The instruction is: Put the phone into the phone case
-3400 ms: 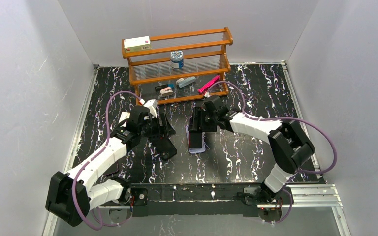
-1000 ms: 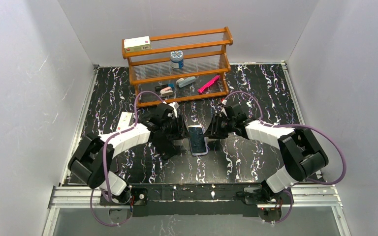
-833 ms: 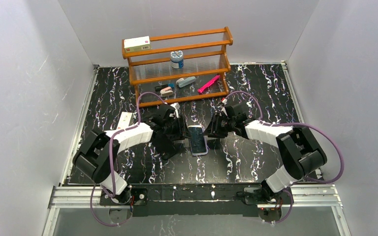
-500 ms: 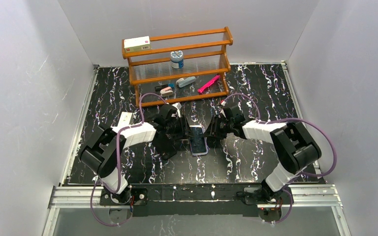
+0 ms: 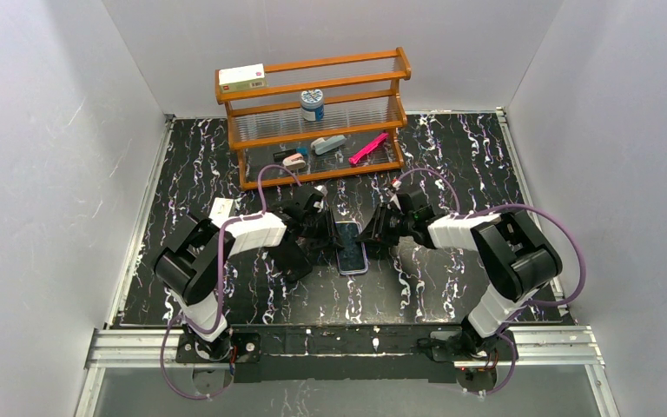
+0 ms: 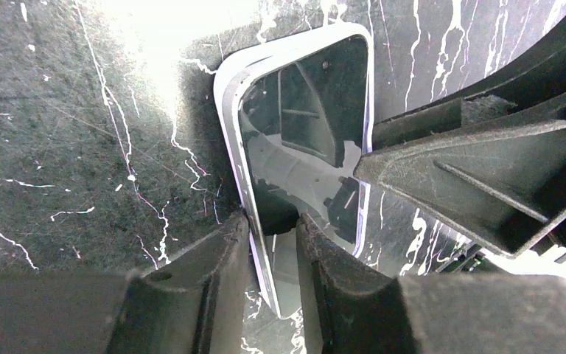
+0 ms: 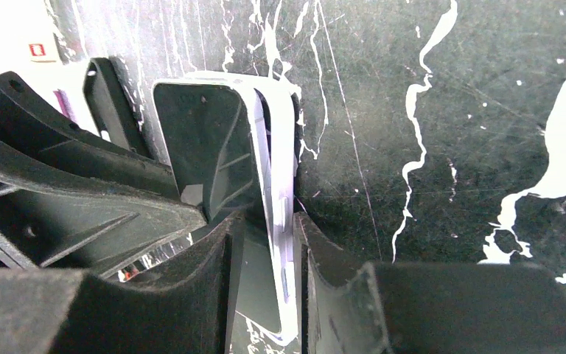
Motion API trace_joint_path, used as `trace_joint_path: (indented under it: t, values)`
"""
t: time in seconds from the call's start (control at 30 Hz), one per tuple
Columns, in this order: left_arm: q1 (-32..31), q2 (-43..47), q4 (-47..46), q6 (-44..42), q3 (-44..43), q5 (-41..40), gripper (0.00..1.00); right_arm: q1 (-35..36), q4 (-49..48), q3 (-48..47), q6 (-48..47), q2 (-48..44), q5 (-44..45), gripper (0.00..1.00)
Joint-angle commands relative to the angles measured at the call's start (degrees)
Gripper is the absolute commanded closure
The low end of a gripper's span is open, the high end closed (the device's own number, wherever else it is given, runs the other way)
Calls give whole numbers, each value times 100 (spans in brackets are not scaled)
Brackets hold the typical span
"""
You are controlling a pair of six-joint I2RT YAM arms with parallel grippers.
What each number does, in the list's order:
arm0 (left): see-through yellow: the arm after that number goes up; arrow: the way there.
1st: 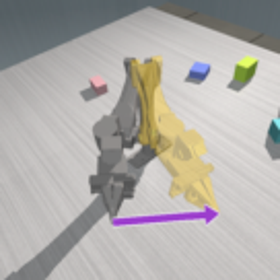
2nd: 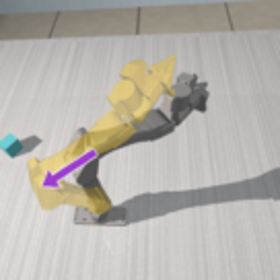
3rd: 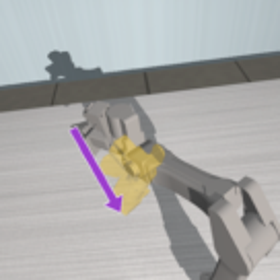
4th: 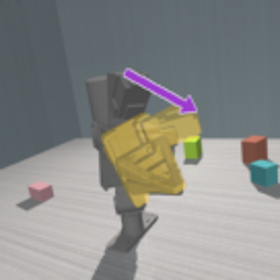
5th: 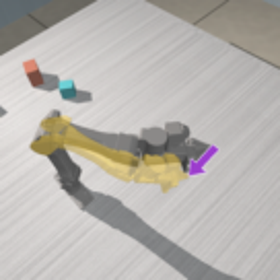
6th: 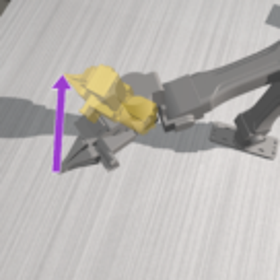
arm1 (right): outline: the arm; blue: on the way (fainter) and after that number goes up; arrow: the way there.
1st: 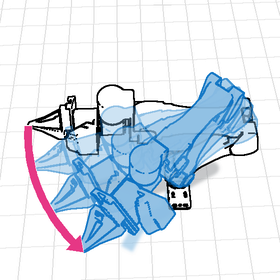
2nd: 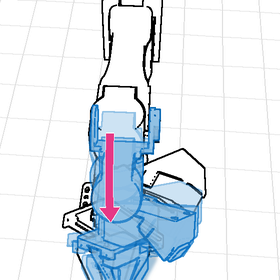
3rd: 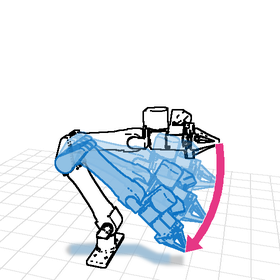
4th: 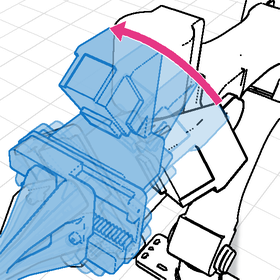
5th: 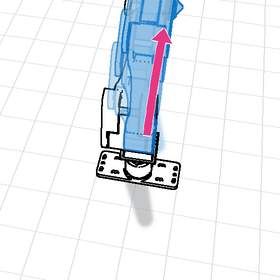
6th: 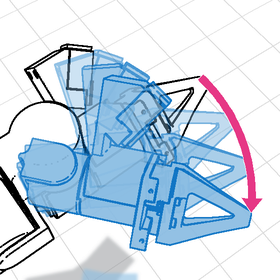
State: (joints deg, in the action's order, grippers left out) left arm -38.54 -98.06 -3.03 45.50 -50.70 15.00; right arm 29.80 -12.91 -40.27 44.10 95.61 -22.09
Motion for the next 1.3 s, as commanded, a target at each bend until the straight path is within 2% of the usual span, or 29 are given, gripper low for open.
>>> trace_joint_path:
  t: [0.0, 0.13, 0.3, 0.5, 0.8, 1.07, 1.17, 1.27]
  values:
    - [-279, -81, 222, 110, -212, 25, 84, 29, -1061, 314, 419, -25, -417, 62]
    - [-299, -77, 178, 238, -241, 153, 84, 9, -1936, 638, 821, -39, -726, 63]
    - [-315, -55, -23, 439, -158, 456, 75, -26, -2668, 885, 1049, -64, -1007, 62]
    - [-324, 13, -372, 475, -98, 687, 72, -53, -2878, 977, 1119, -11, -1082, 62]
    - [-373, 206, -600, 565, 70, 760, 61, -74, -3143, 1068, 1259, 109, -1123, 64]
    - [-373, 370, -585, 534, 301, 552, 73, -97, -3081, 1144, 1201, -45, -1143, 67]
    - [-373, 375, -928, 612, 413, 720, 74, -98, -2927, 1110, 1105, 3, -1053, 68]
    - [-369, 294, -1596, 871, 536, 1111, 75, -102, -3202, 1129, 1241, 172, -1245, 69]
